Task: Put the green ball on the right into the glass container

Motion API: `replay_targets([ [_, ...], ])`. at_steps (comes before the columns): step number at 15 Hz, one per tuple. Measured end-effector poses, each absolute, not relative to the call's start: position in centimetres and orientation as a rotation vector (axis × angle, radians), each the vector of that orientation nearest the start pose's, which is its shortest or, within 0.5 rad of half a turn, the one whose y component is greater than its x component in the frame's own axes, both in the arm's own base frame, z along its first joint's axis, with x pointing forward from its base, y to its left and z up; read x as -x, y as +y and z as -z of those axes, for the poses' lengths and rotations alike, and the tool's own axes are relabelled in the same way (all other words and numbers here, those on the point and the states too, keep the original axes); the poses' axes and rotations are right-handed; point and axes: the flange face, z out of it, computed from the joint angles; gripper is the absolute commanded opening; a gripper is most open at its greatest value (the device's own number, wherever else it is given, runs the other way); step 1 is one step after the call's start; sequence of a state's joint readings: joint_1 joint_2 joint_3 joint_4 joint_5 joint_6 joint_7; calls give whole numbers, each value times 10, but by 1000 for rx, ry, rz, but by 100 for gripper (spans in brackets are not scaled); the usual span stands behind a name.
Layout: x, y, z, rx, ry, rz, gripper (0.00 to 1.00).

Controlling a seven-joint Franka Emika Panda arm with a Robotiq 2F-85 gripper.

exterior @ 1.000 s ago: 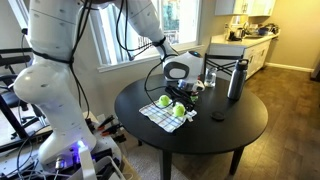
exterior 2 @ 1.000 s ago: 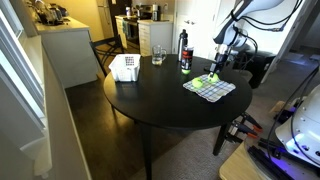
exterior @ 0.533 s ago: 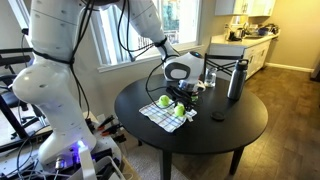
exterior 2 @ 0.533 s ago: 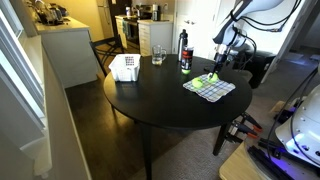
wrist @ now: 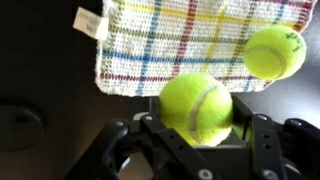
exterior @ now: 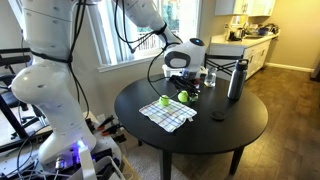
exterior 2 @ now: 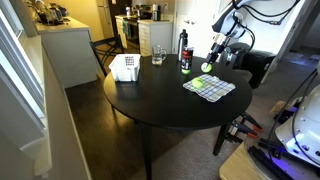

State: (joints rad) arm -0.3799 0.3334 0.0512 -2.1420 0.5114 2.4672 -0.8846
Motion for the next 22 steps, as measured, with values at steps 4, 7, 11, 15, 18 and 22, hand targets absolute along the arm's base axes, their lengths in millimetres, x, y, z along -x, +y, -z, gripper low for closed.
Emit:
replay_targets([
  [4,-552,-174,-279,2807,-246,350,43],
  [7,-558,-166,-292,2789,-273,398,43],
  [11,-567,-157,-314,2770,-332,479,43],
  [15,-579,-148,-343,2756,-393,571,43],
  [18,-585,-144,-363,2754,-428,625,43],
  [22,-589,-144,-374,2760,-443,659,43],
])
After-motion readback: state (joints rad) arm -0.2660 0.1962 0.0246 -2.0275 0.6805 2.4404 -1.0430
